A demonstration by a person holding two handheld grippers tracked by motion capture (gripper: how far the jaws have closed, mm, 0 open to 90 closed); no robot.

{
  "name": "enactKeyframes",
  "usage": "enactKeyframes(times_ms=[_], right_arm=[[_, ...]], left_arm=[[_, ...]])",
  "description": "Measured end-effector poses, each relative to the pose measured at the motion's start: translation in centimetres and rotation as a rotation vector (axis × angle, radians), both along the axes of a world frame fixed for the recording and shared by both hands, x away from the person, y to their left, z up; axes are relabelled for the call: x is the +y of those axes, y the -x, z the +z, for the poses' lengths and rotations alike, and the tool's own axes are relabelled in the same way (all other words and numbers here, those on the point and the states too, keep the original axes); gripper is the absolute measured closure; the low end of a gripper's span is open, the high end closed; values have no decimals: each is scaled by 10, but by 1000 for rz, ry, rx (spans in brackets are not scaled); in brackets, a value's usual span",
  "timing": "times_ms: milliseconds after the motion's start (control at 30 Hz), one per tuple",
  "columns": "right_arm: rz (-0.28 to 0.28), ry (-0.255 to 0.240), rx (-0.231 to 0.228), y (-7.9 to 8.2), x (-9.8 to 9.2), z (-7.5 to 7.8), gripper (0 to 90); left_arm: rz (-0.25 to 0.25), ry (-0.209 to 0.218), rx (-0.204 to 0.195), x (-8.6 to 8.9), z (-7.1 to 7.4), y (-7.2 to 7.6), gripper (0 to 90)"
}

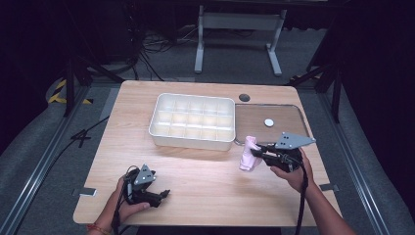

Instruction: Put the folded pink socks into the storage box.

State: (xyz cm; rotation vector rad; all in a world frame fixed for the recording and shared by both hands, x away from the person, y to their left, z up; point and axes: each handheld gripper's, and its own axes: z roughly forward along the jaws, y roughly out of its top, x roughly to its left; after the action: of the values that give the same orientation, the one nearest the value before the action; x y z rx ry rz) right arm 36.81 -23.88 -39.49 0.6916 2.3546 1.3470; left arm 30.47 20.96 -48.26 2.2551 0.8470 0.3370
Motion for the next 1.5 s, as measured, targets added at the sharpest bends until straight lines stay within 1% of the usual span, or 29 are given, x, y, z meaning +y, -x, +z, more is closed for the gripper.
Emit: enactKeyframes(times_ms=[67,200,267,467,533,567,600,667,700,800,1000,1033,1067,1200,1300,1333,1367,1400,1500], right_arm=[[4,-7,-9,-3,1,5,786],[13,3,-38,-8,4,15,786],[12,-1,-45,-12,6,21,786],[12,19,-92,-21,17,38,786],[12,20,-92,-22,19,40,786],[16,28,-102,-26,25,44,786],[16,28,-102,-26,25,44,786],[31,28,-100,-31,32,47,785],[31,28,-100,-31,32,47,785],[26,32,-101,-39,42,48,785],[15,66,-110,-51,55,48,784],[15,66,-110,-51,55,48,784],[6,75,-114,-56,59,48,785],[-4,93,-115,-64,66,47,785],[-9,108,-121,-68,69,46,785],[-11,121,-122,-71,73,44,784],[-11,121,-122,-71,73,44,784],[-16,131,-121,-75,76,41,784],[-24,131,-114,-78,79,38,784]], left_arm=[[4,-3,-3,0,0,1,146],[5,-2,1,0,0,0,145],[5,-2,0,0,0,0,145],[5,-6,-2,0,0,0,146],[4,-5,-2,0,0,0,146],[4,-3,-1,0,0,0,146],[4,-3,-1,0,0,0,146],[5,-2,0,0,0,0,146],[5,-2,0,0,0,0,145],[5,-3,0,0,0,0,145],[5,-2,0,0,0,0,145],[5,-2,0,0,0,0,145],[4,-3,0,0,0,0,146],[3,0,0,0,0,0,146],[5,-4,-2,0,0,0,146],[5,-4,-1,0,0,0,146],[5,-4,-1,0,0,0,146],[5,-3,-2,0,0,0,146],[5,-4,-2,0,0,0,147]])
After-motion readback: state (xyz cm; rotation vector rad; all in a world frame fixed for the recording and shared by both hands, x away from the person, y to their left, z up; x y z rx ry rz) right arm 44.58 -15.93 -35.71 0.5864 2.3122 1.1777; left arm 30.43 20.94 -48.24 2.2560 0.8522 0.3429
